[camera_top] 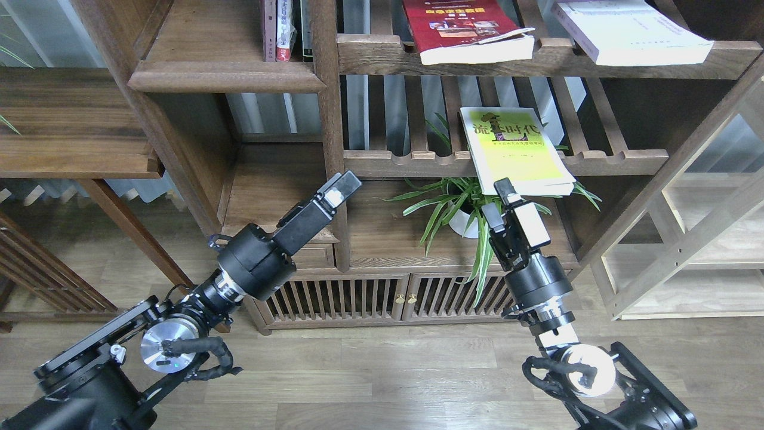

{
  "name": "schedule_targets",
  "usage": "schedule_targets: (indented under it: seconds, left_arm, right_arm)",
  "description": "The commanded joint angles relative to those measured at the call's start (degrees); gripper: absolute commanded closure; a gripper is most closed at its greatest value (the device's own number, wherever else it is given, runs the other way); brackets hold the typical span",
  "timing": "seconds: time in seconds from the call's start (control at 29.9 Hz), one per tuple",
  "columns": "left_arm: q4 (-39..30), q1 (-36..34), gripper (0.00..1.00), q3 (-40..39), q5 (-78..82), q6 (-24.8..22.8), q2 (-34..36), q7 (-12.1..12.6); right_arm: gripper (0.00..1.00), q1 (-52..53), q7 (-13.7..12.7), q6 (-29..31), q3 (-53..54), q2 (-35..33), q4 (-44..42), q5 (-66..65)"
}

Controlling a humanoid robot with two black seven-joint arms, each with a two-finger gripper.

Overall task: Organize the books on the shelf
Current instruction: 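Reach the right gripper to the yellow-green book on the middle shelf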

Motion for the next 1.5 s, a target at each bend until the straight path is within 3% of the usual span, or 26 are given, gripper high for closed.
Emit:
schedule_targets:
  seconds: [0.0,0.84,1.04,1.17,1.47]
  left_arm:
    - [0.36,0.02,0.0,-0.21,0.0,0.0,-1.18,0.09]
    - [0.8,0.19,0.0,0.84,0.17,0.0,-1.71,0.53]
    - [0.98,0.8,0.0,0.49,0.17,0.0,-1.8,5.27]
    - [0.98,1.68,0.0,0.84,0.17,0.0,-1.88,5.54]
    - [0.98,2.21,0.0,0.93,0.17,0.0,-1.88,5.63]
  right_arm:
    - [0.0,-0.09,0.0,0.0,0.05,0.03,0.01,0.0]
    - [0.0,1.04,0.09,0.0,-0.13,-0.32,-1.92,4.21]
    - [0.0,4.47,0.09,-4.7,-0.04,0.91,-4.03,4.92]
    - [0.0,5.35,0.09,-6.54,-0.04,0.91,-5.79,5.01]
    - [0.0,9.48,0.35,-19.81,1.72,0.91,-8.25,6.41]
